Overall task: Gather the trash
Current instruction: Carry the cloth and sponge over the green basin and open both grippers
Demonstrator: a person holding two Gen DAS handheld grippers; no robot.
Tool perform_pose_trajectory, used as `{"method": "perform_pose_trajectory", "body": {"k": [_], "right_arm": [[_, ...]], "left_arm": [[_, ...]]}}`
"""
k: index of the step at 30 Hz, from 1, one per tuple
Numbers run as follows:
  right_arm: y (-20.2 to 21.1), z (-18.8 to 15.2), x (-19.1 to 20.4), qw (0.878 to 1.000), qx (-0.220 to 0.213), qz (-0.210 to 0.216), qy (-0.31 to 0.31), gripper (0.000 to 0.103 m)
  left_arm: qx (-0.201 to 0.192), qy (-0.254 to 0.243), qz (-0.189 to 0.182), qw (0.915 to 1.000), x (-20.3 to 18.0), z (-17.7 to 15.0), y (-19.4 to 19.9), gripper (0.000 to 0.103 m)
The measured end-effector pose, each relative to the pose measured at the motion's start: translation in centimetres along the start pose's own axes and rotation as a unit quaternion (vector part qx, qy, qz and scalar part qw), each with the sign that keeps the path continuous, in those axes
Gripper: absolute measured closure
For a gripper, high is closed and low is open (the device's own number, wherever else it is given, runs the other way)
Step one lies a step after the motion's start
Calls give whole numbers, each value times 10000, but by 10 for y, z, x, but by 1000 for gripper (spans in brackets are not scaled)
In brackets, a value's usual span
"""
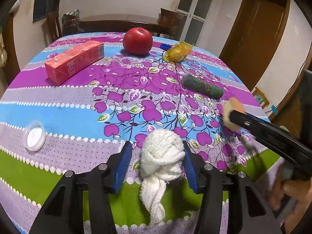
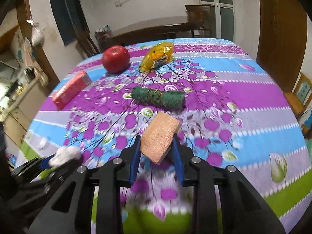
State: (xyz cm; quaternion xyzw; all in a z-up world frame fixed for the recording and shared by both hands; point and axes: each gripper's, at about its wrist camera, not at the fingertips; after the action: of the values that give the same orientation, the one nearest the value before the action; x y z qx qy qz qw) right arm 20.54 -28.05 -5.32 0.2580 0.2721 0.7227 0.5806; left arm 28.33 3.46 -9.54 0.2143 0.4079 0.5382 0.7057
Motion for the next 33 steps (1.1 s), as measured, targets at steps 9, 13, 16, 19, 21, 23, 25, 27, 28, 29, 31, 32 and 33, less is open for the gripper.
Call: {"method": "perform_pose_trajectory", "body": {"k": [9, 13, 16, 19, 21, 23, 25, 27, 28, 29, 31, 32, 33], "right_arm": [[57, -26, 4, 9981, -364, 439, 237, 74], [94, -28, -19, 9968, -611, 455, 249, 74], [122, -31, -45, 9965, -758, 282, 206, 74], [153, -36, -79, 9959, -904, -37, 88, 74], [170, -41, -103, 9952, -950, -250, -16, 74], [188, -48, -132, 9939, -956, -542, -131, 74], [205, -57, -160, 9920, -935, -802, -283, 74], [217, -66, -183, 9901, -906, -981, -442, 74], [225, -73, -197, 9886, -875, -1111, -511, 74], [230, -77, -206, 9877, -842, -1199, -554, 74], [238, -86, -227, 9856, -748, -1364, -664, 74], [242, -91, -237, 9846, -686, -1440, -719, 74], [244, -95, -246, 9836, -621, -1508, -774, 74]], "left_arm": [[-94, -143, 212, 9996, -27, -6, 13, 68], [-504, -645, 283, 9962, -78, -7, 34, 68], [-668, -1009, 216, 9924, -123, -6, 40, 68], [-809, -1453, 96, 9860, -174, -10, 45, 68], [-854, -1790, -49, 9801, -216, -15, 45, 68], [-923, -2107, -185, 9730, -256, -21, 44, 68], [-940, -2334, -309, 9673, -287, -28, 42, 68], [-952, -2591, -432, 9602, -323, -38, 38, 68], [-938, -2690, -478, 9574, -336, -43, 35, 68], [-910, -2785, -521, 9547, -350, -47, 32, 68], [-829, -2994, -621, 9485, -380, -58, 24, 68], [-786, -3095, -683, 9452, -394, -64, 20, 68], [-762, -3172, -721, 9425, -406, -70, 18, 68]]}}
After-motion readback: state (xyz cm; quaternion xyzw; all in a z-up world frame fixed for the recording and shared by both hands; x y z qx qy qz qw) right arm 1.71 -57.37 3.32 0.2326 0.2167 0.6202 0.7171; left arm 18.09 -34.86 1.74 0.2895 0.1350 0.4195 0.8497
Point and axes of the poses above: each gripper's, at about its wrist camera, not at the fingertips, and y roughly against the way its jaws point, x to its left, z to its top, and after that the axes turned 15 degrees about y, right-handed
